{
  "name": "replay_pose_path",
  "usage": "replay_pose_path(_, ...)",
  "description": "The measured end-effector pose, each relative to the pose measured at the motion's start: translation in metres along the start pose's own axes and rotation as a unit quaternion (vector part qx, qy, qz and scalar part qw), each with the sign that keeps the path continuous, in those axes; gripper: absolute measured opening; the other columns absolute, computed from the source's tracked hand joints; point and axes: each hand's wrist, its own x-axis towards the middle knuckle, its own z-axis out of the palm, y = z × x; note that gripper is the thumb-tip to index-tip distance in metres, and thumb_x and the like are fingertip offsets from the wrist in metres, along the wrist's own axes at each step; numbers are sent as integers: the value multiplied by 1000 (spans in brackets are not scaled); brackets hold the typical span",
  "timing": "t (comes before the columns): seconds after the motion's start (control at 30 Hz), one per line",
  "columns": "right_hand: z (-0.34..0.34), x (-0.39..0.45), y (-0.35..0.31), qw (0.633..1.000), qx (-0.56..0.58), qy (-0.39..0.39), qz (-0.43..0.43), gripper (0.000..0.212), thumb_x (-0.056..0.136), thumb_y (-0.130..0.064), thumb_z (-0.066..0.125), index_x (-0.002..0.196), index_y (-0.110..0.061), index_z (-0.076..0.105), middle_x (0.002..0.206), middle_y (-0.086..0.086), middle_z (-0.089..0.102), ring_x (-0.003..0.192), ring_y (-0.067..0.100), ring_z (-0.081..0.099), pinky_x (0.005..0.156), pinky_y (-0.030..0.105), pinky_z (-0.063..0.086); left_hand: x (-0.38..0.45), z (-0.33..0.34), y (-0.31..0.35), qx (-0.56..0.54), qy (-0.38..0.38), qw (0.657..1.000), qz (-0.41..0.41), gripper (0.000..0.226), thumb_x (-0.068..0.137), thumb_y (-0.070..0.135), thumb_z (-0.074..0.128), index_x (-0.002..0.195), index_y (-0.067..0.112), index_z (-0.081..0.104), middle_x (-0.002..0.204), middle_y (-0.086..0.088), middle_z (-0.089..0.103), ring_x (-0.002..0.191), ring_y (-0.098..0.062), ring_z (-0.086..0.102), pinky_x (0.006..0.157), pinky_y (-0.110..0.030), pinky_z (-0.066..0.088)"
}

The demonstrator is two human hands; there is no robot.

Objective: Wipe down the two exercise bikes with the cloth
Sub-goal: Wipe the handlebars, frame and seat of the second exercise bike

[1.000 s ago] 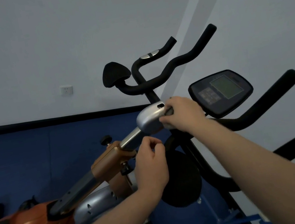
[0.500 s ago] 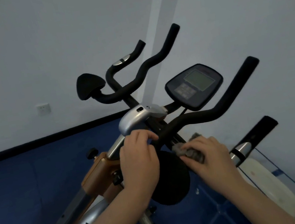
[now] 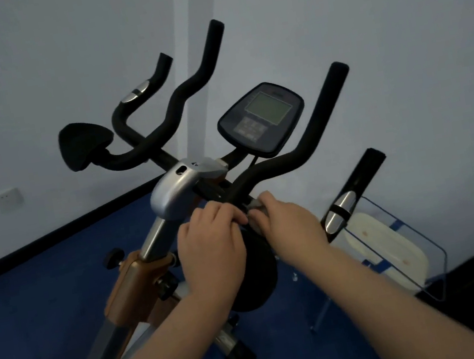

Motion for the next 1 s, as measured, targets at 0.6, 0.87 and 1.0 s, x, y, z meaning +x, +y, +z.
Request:
replay_pose_path(0.6,-55,-25,111,971,-105,179,-118,17,93,-33,56,96,-24,70,106,-6,67,118,18,53,120,43,8,35,47,49,189,-283,933,119,23,98,30,38,87,18,55,82,-1,63,66,-19,48,50,-31,17)
replay_pose_path(0.87,-44,-29,111,965,-103,208,-125,21,93,-32,55,96,-19,70,108,-2,68,131,20,47,120,44,7,35,46,49,192,-286,931,124,26,99,31,38,83,19,55,75,1,57,67,-17,48,54,-30,18)
replay_pose_path(1.0,-76,1,133,953,-148,247,-88,18,87,-29,68,97,-14,70,110,3,68,124,27,52,119,47,15,35,47,49,188,-281,933,121,26,99,31,37,85,19,56,77,1,57,68,-17,47,63,-29,23)
